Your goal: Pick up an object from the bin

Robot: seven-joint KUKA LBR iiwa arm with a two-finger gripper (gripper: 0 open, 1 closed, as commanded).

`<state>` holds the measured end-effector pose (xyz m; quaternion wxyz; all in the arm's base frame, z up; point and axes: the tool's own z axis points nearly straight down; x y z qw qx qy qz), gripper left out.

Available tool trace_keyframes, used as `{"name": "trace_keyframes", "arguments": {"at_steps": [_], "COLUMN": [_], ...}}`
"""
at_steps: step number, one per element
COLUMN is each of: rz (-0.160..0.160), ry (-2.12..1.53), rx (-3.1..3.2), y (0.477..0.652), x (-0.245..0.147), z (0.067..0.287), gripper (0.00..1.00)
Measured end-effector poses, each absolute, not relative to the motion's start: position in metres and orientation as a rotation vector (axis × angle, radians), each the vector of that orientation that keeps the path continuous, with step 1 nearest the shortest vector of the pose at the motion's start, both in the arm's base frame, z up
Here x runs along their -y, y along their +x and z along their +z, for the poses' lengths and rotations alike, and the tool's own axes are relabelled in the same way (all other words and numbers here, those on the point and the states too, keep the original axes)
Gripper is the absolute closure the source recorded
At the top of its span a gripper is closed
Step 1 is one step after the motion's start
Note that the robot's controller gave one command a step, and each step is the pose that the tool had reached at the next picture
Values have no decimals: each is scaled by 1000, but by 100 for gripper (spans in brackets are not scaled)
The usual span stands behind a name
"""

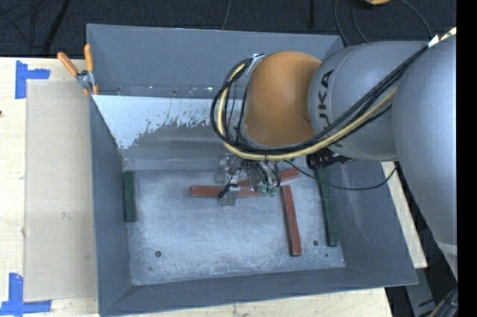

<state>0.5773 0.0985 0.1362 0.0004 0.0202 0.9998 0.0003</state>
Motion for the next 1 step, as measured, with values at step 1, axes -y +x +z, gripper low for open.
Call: {"name": "trace_keyframes", "arguments": {"at_steps": [1], "rz": [1], "ry": [63], "rx": [-3140], "y": [577], "x": [-98], "z": [146], "gripper": [100]}}
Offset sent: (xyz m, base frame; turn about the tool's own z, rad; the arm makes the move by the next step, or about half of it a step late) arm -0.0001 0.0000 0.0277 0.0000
